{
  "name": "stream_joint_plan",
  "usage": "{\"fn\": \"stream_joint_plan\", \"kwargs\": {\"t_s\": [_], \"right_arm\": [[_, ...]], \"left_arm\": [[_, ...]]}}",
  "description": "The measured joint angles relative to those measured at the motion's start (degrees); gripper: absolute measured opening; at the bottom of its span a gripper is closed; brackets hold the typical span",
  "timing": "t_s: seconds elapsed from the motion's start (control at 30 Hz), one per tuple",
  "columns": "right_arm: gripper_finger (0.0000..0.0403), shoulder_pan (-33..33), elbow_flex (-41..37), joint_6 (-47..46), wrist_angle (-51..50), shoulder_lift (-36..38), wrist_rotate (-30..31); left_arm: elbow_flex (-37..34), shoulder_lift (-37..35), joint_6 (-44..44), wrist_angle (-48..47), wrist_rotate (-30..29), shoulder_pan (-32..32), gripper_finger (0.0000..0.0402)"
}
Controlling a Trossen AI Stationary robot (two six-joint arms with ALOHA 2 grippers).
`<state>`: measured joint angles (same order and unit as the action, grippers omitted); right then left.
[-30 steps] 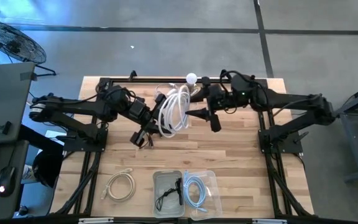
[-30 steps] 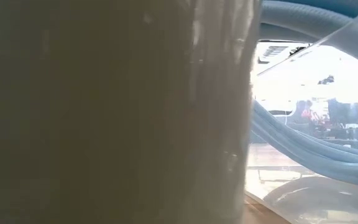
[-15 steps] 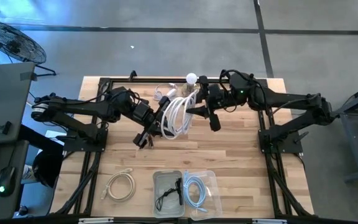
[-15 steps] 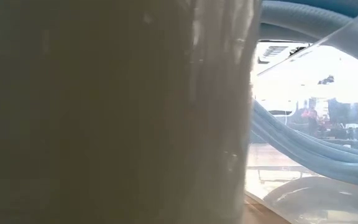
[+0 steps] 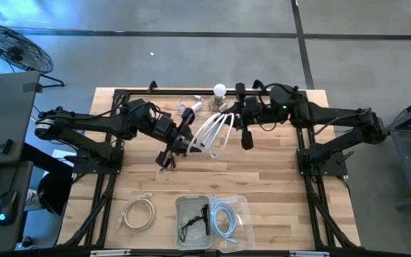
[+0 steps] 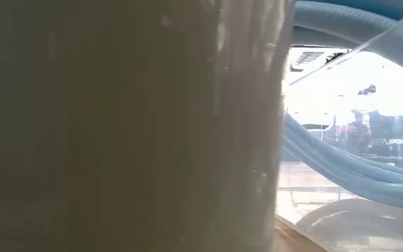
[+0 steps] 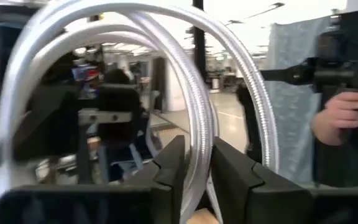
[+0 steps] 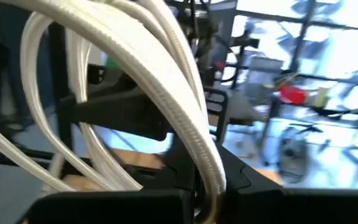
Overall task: Pick & Place USB Port
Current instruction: Put the white HDMI cable into the transparent bin
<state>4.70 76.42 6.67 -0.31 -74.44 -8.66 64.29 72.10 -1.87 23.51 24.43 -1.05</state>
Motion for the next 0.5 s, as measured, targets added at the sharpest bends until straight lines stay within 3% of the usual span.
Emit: {"fn": "stream_joint_plan", "kwargs": {"t_s": [0.27,0.5], "right_arm": [[0.001,-2.6,0.0,4.2,-5.5,6.9,10.1],[0.001,-8.1,0.0,3.1,-14.7,12.6,15.4]], "left_arm": [[0.1,-4.9,0.0,-5.2,-1.5,6.3,0.0092],[0.1,-11.6,5.4,-26.5,-6.4,14.1,0.008]]}}
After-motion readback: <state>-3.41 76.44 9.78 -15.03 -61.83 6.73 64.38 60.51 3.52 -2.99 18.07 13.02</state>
